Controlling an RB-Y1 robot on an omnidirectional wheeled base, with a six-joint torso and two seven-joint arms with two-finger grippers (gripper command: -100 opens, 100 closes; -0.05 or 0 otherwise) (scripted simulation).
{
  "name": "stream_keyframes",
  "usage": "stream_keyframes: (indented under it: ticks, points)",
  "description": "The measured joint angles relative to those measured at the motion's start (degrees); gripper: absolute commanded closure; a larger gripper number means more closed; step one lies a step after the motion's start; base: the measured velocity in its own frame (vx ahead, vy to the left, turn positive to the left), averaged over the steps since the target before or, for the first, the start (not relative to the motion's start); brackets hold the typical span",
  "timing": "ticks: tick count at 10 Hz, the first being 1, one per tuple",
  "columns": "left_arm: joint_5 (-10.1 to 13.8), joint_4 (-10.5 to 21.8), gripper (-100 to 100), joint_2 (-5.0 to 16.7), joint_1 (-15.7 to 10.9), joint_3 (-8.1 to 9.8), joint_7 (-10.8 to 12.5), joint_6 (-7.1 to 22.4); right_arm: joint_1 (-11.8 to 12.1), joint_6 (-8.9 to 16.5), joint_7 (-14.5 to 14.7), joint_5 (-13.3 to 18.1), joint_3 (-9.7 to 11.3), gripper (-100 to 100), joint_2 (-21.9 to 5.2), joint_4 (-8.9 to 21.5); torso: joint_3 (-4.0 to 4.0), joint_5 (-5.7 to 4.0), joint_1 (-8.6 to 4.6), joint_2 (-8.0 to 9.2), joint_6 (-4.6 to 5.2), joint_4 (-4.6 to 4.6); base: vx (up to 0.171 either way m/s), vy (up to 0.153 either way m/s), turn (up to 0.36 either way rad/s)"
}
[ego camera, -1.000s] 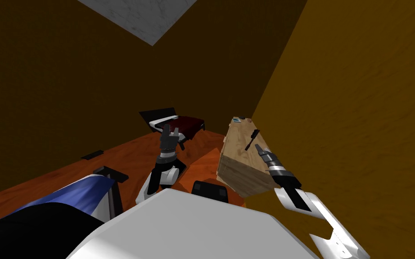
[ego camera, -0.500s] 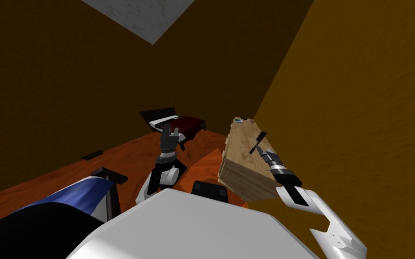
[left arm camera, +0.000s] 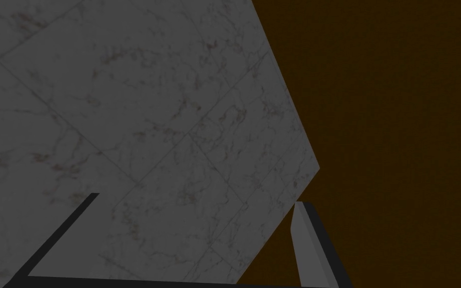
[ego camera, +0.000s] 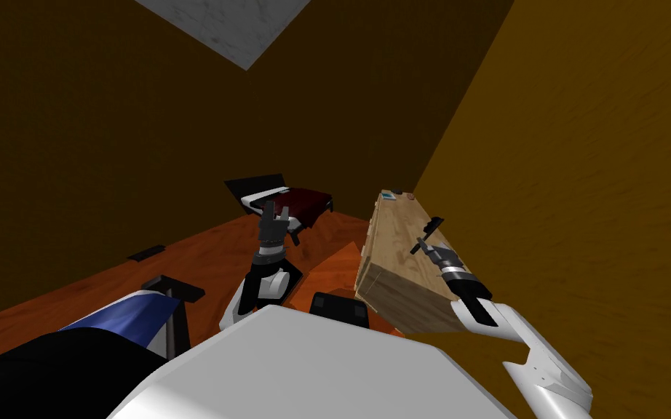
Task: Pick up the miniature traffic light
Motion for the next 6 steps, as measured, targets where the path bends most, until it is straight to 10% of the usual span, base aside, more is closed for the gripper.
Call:
stream_keyframes:
  ticks: [1,2,3,4,6]
  points:
    - [0.00,0.00,0,0.00,0.00,0.00,0.00,0.00,-0.19,0.13,0.76,0.50,-0.35,-100,-0.59,0.97,0.06,-0.01,-0.06,0.10,-0.01,0.03,0.005,0.011,-0.008]
    - [0.00,0.00,0,0.00,-0.01,0.00,0.00,0.00,-0.20,0.17,0.92,0.55,-0.40,0,-0.65,1.08,0.10,-0.03,-0.11,0.16,-0.02,0.04,0.000,0.000,0.000]
    - [0.00,0.00,0,0.00,-0.01,0.00,0.00,0.00,-0.20,0.16,0.91,0.54,-0.39,-100,-0.64,1.07,0.12,-0.03,-0.15,0.19,-0.01,0.05,0.000,0.000,0.000]
    - [0.00,0.00,0,0.00,-0.01,0.00,0.00,0.00,-0.20,0.16,0.91,0.55,-0.39,100,-0.64,1.07,0.12,-0.04,-0.16,0.20,-0.01,0.05,0.000,0.000,0.000]
    - [0.00,0.00,0,0.00,-0.01,0.00,0.00,0.00,-0.20,0.16,0.91,0.55,-0.39,100,-0.64,1.07,0.13,-0.04,-0.16,0.21,-0.01,0.06,0.000,0.000,0.000]
